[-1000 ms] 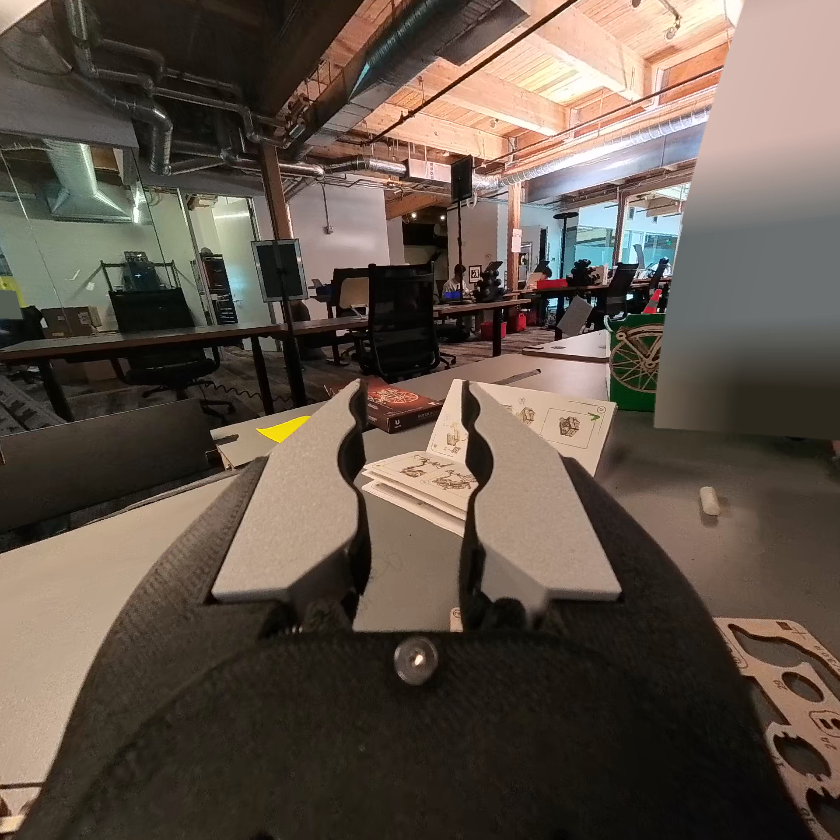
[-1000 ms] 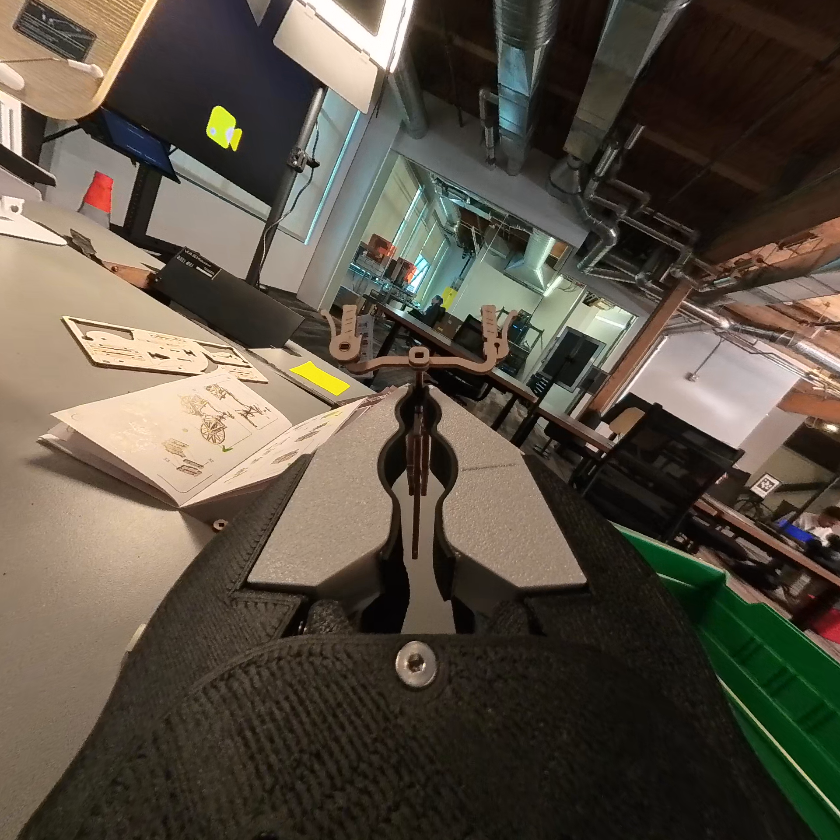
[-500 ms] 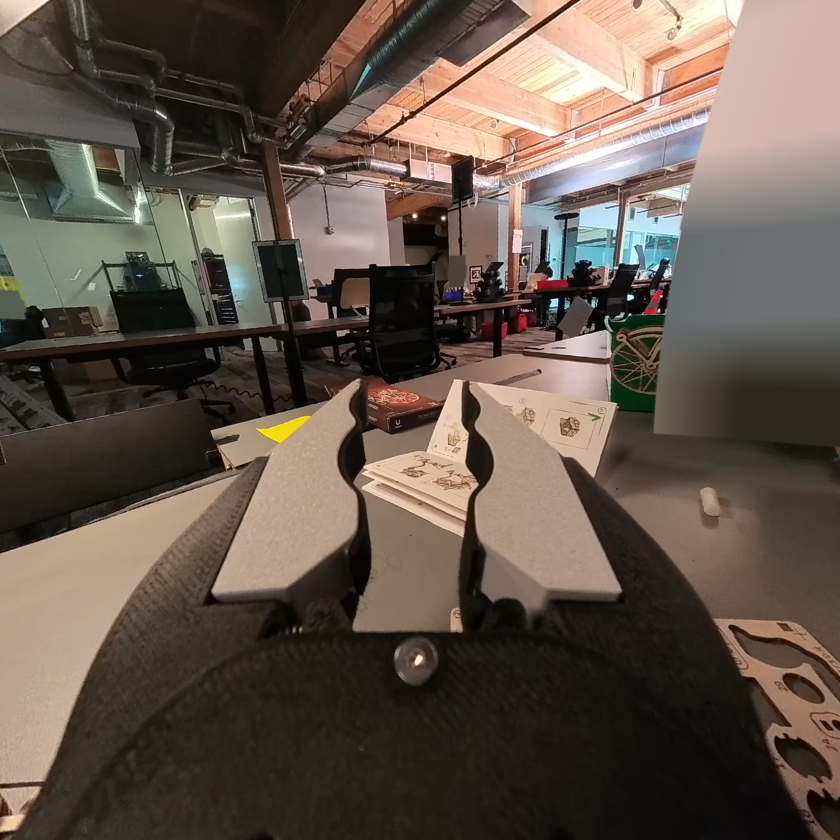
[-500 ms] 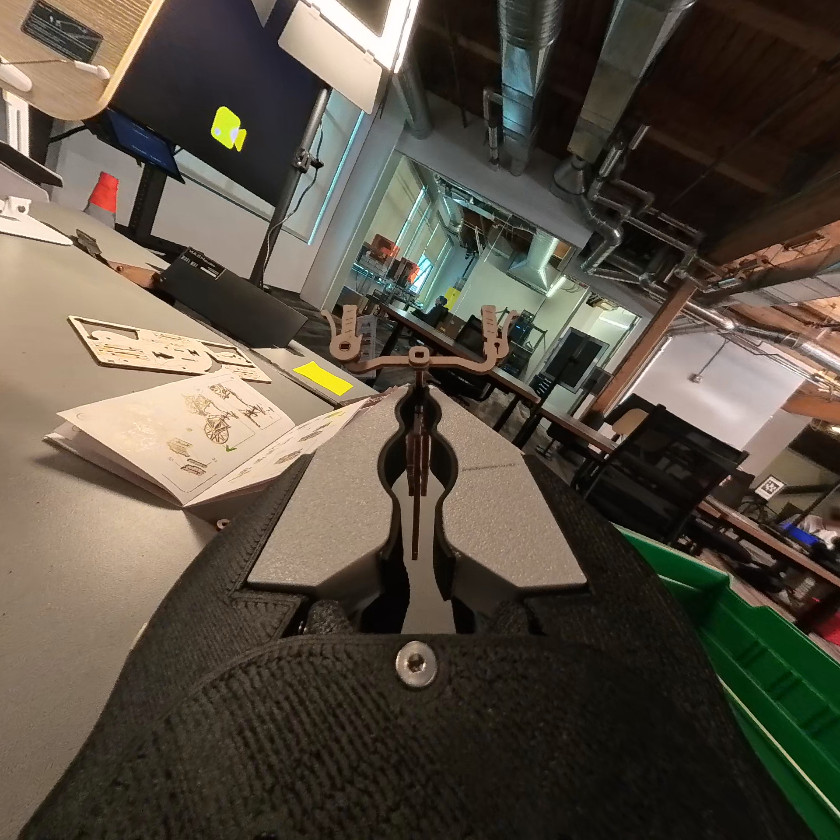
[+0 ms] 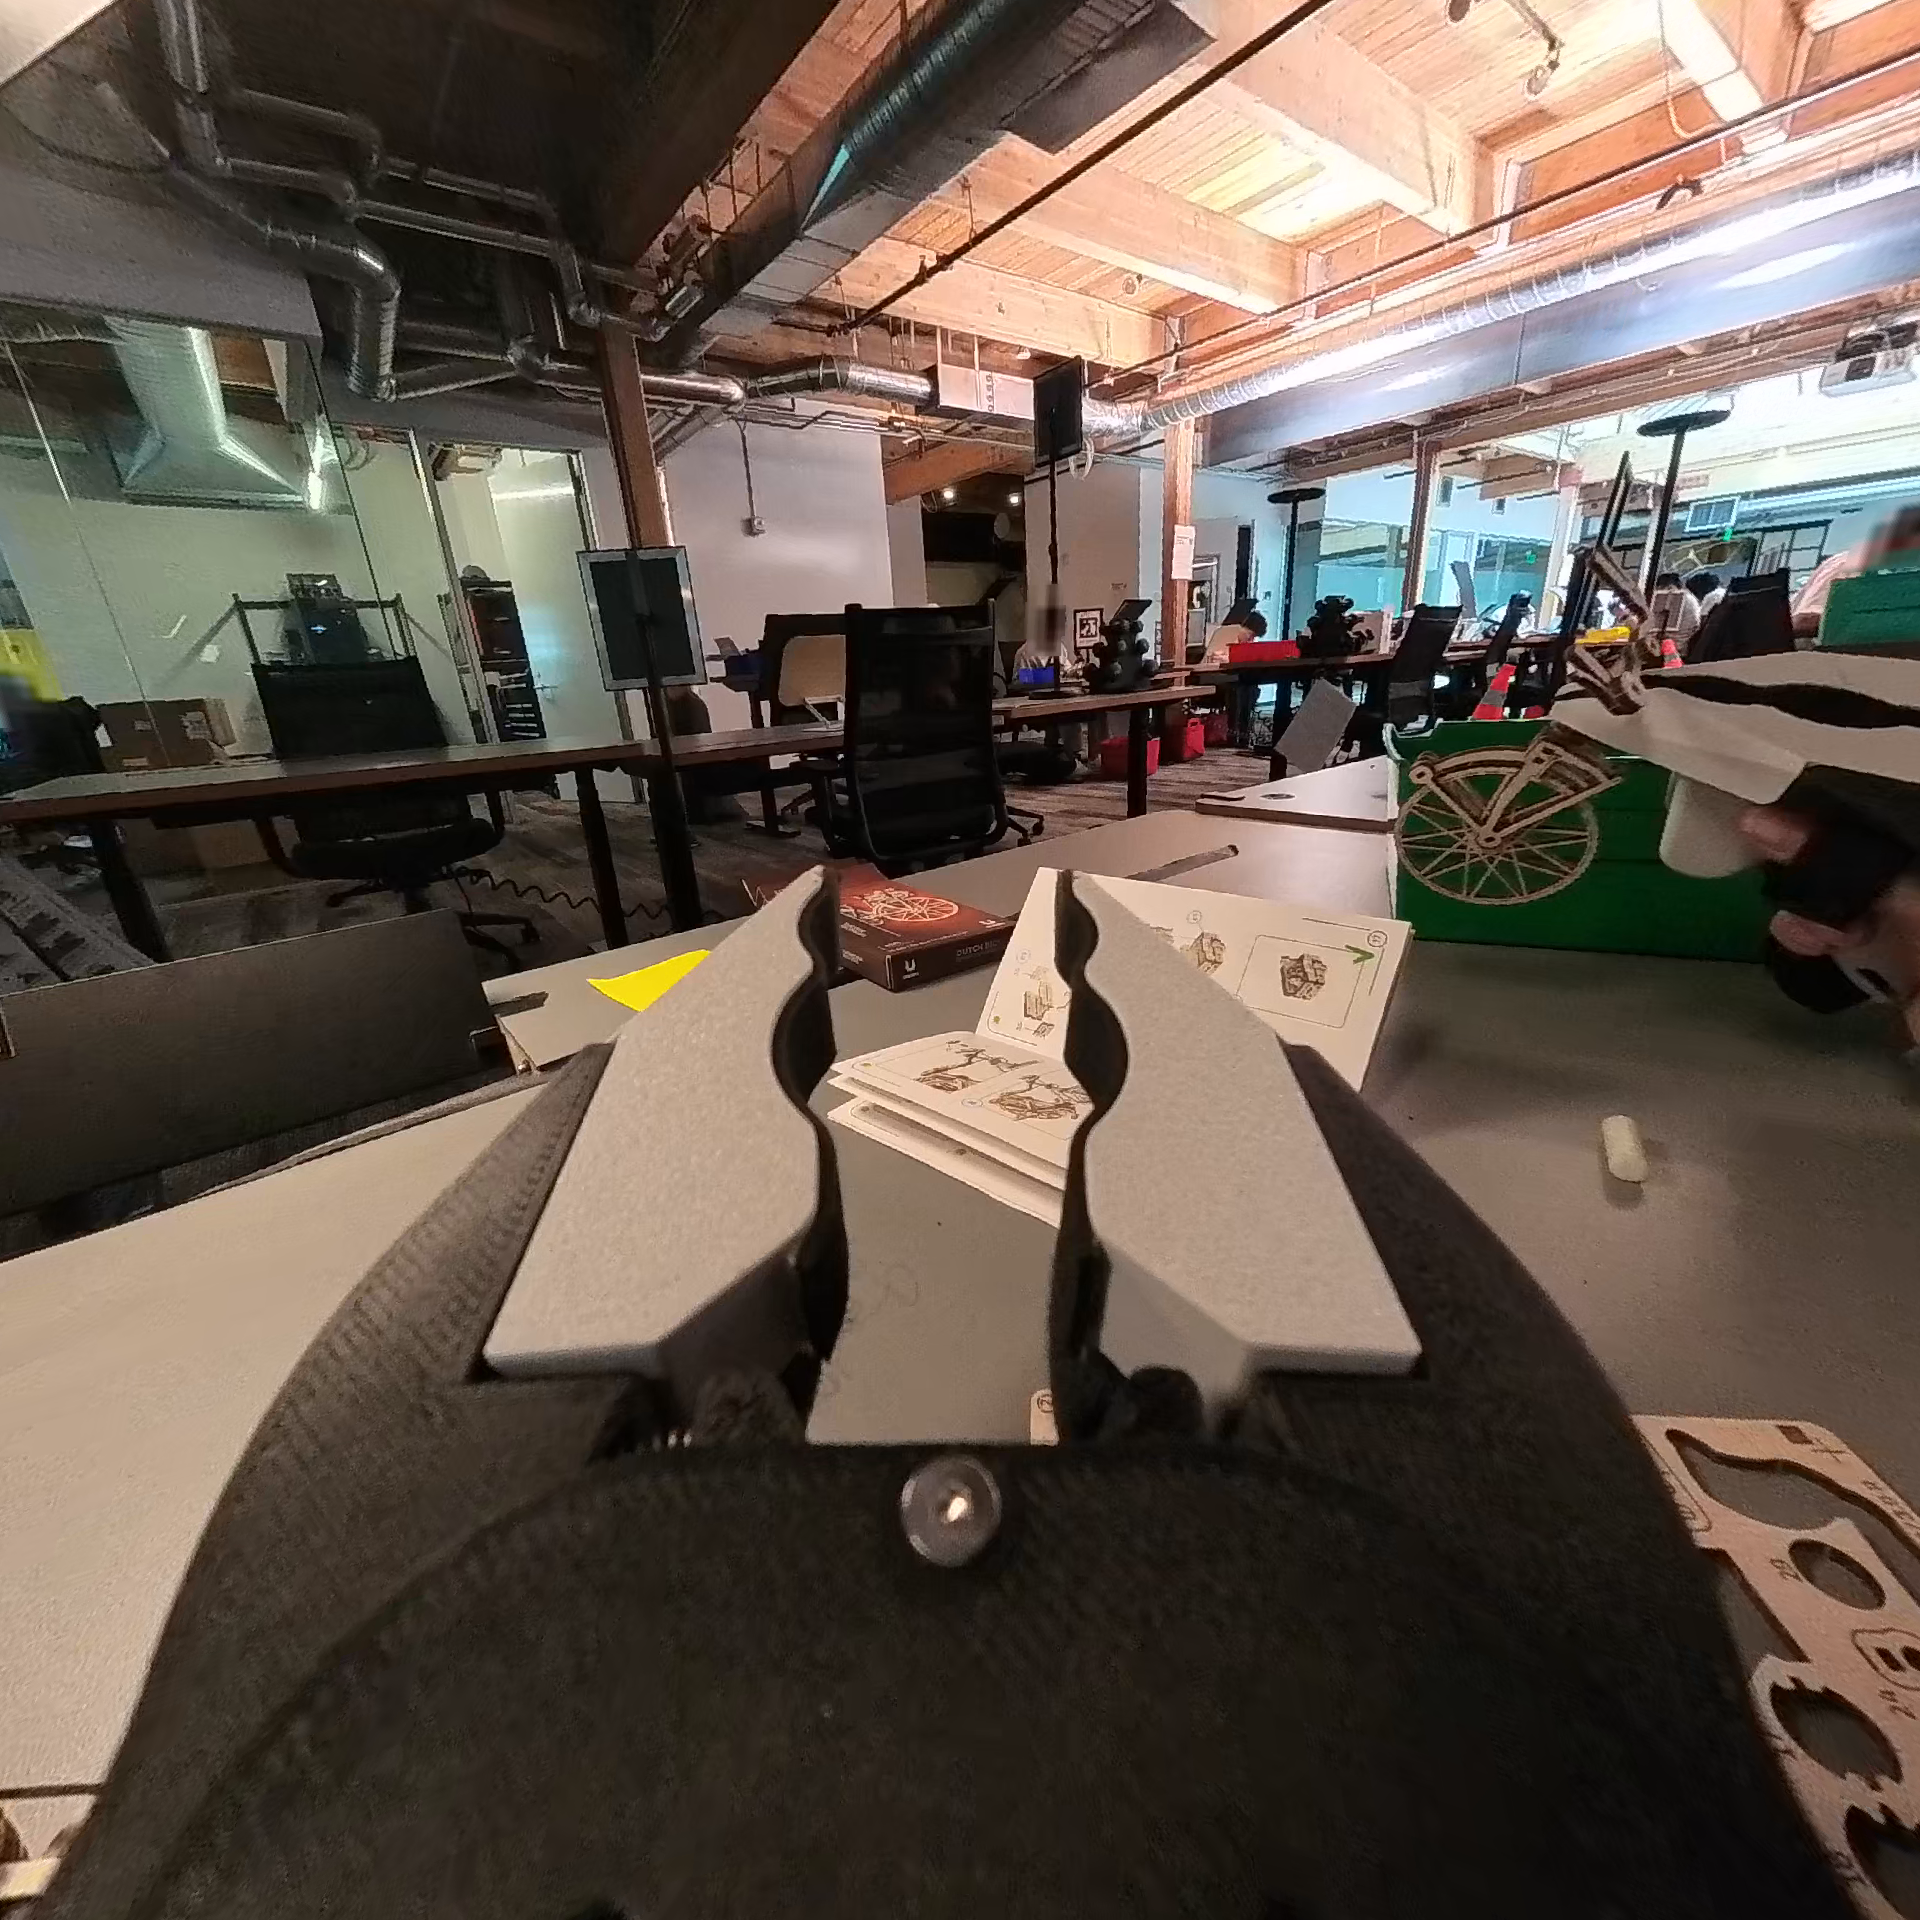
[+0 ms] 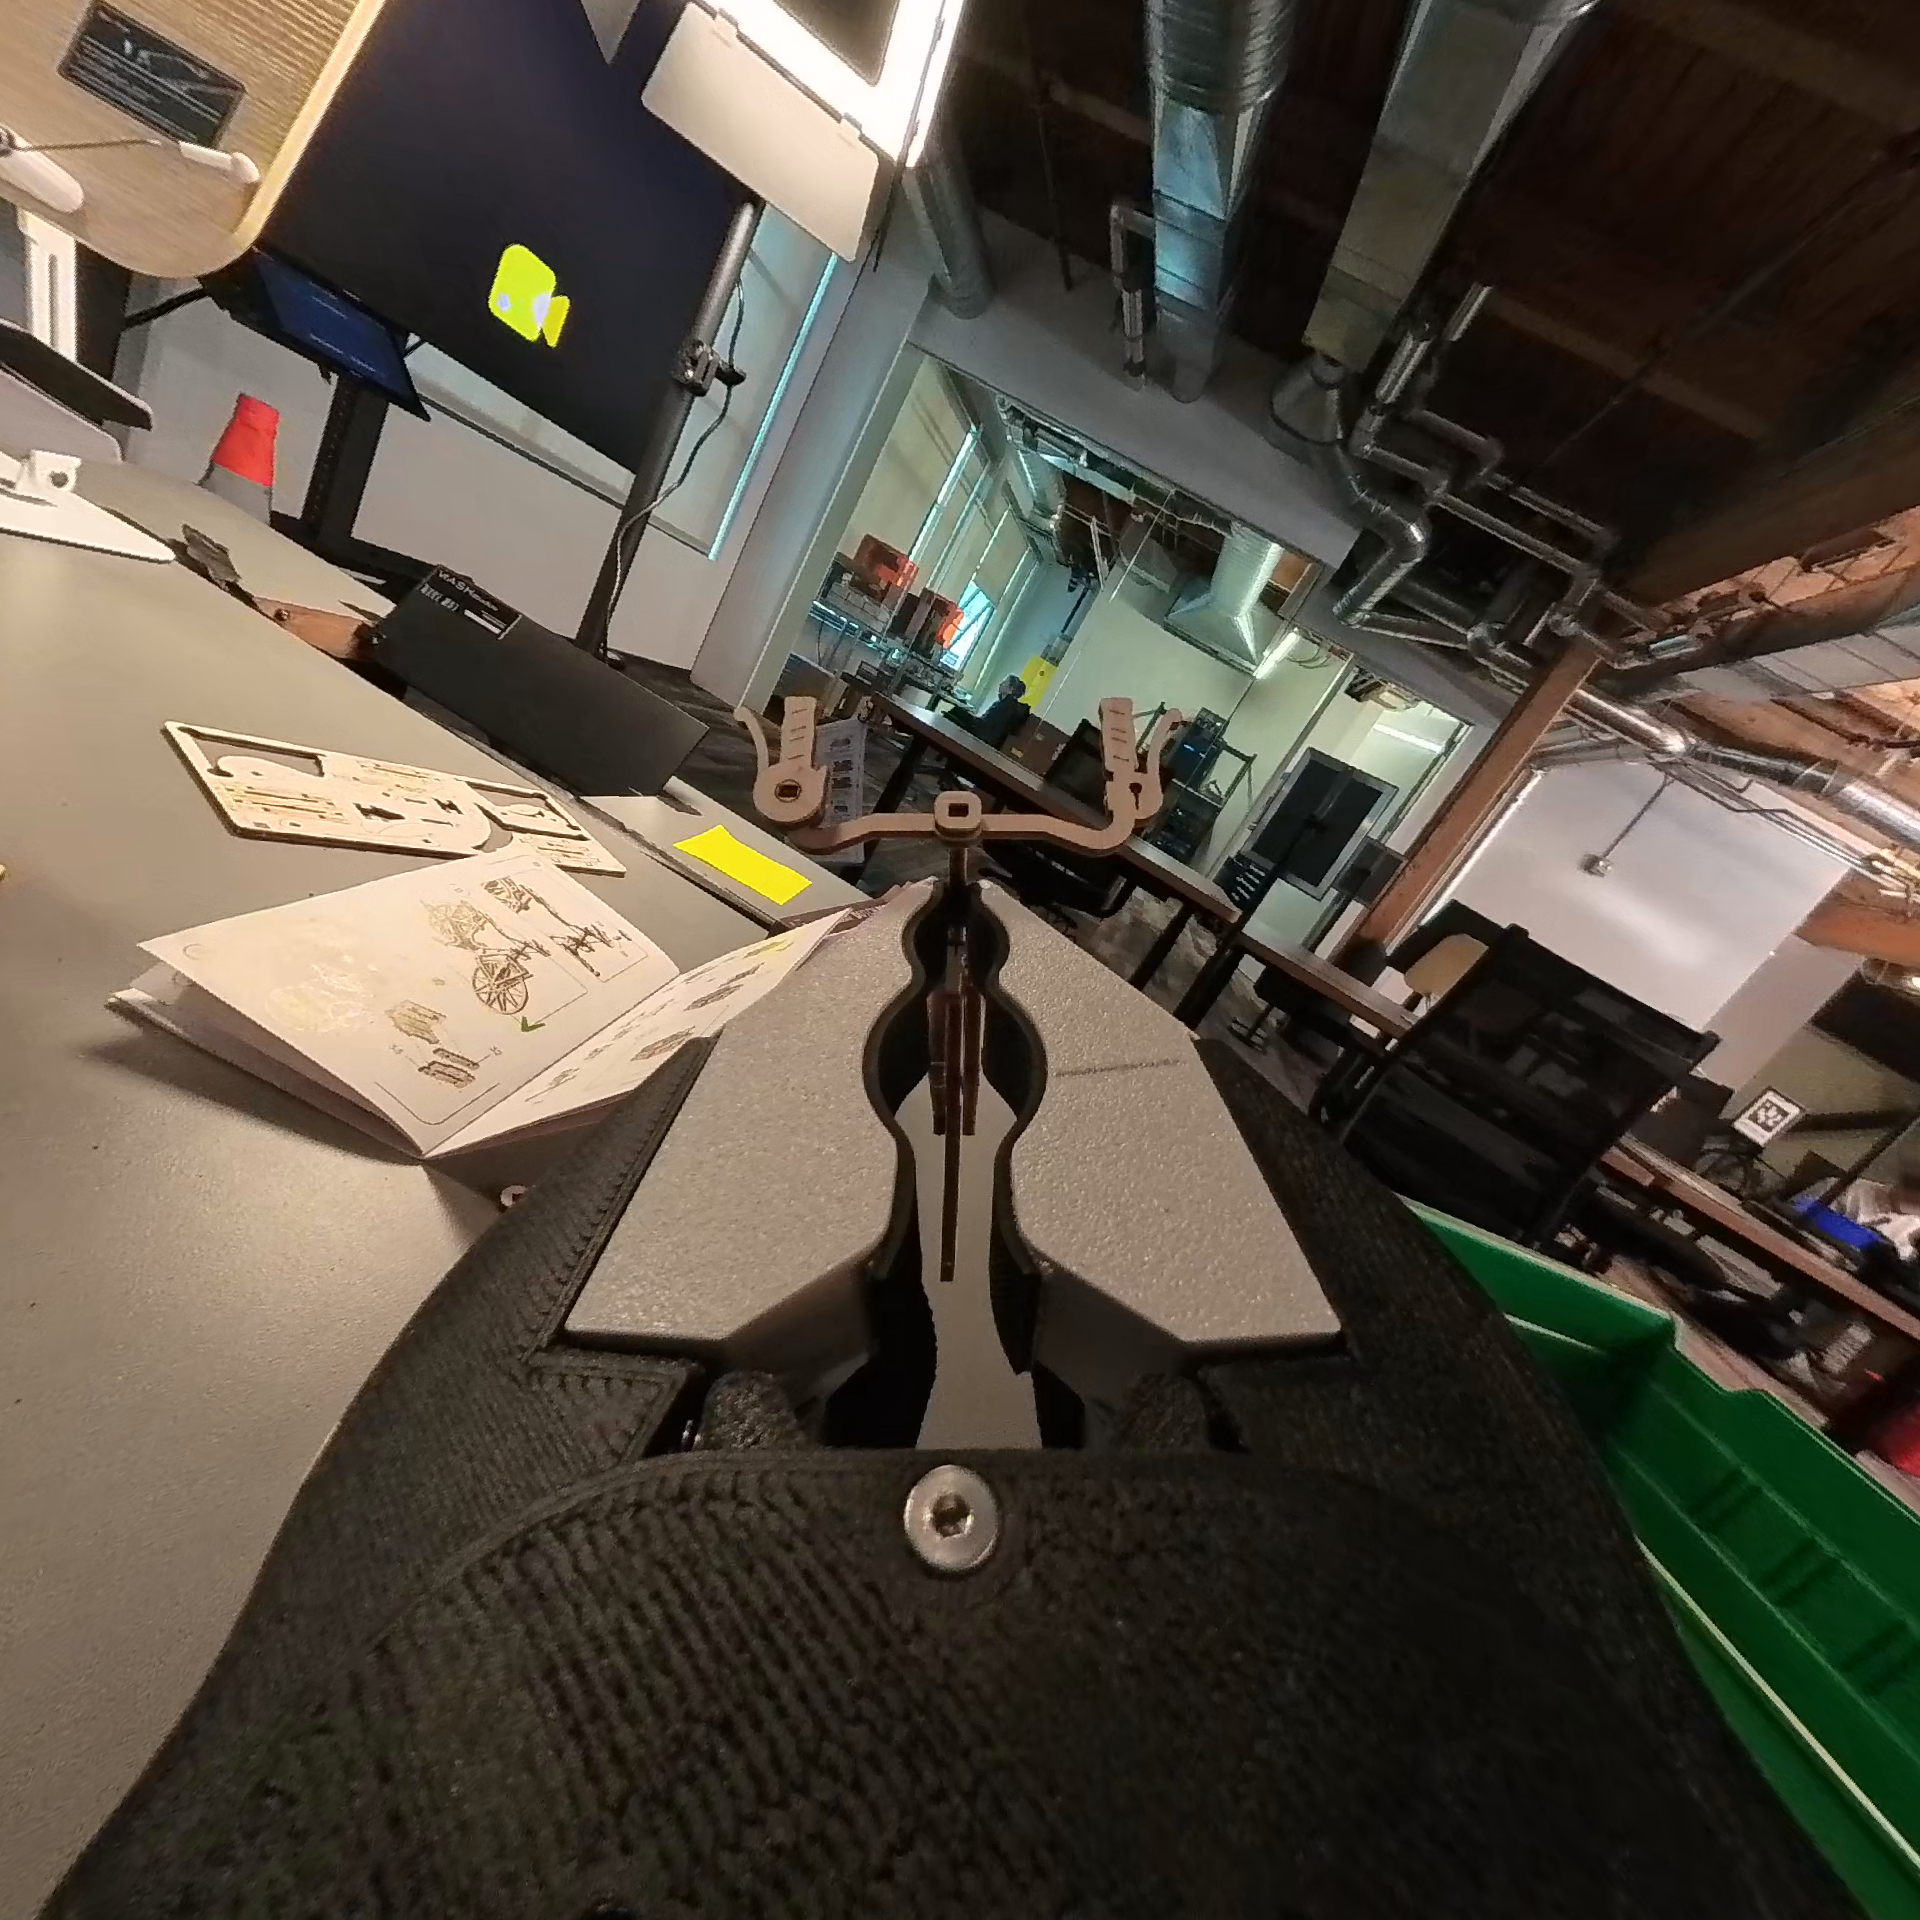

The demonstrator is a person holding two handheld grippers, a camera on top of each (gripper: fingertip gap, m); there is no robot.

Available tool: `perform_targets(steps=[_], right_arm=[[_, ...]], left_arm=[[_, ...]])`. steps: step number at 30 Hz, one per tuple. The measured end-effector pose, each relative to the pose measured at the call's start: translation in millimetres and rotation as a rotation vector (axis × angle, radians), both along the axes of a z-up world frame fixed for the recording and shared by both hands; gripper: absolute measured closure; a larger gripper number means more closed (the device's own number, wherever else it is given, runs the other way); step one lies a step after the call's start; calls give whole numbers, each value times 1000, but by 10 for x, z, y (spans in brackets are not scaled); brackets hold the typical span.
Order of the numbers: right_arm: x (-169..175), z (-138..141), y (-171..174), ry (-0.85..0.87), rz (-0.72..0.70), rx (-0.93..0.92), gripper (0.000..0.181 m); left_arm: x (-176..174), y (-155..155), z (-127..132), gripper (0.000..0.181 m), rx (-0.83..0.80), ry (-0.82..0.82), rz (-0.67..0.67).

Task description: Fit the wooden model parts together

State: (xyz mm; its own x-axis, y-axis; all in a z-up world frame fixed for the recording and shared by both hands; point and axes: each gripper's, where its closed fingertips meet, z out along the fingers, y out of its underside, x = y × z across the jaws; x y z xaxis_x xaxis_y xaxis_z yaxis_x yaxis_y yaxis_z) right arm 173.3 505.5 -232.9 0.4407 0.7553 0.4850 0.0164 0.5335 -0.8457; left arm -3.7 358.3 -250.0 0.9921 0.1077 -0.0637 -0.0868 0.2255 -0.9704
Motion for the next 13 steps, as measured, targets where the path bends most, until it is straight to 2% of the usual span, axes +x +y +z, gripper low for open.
perform_targets(steps=[5, 10, 13], right_arm=[[5, 3, 9, 15, 11, -26, 181], [175, 68, 217, 184, 81, -313, 181], [297, 113, 333, 267, 96, -404, 181]], left_arm=[[0, 1, -2, 141, 0, 0, 0], [-1, 0, -1, 141, 0, 0, 0], [0, 3, -3, 141, -2, 0, -1]])
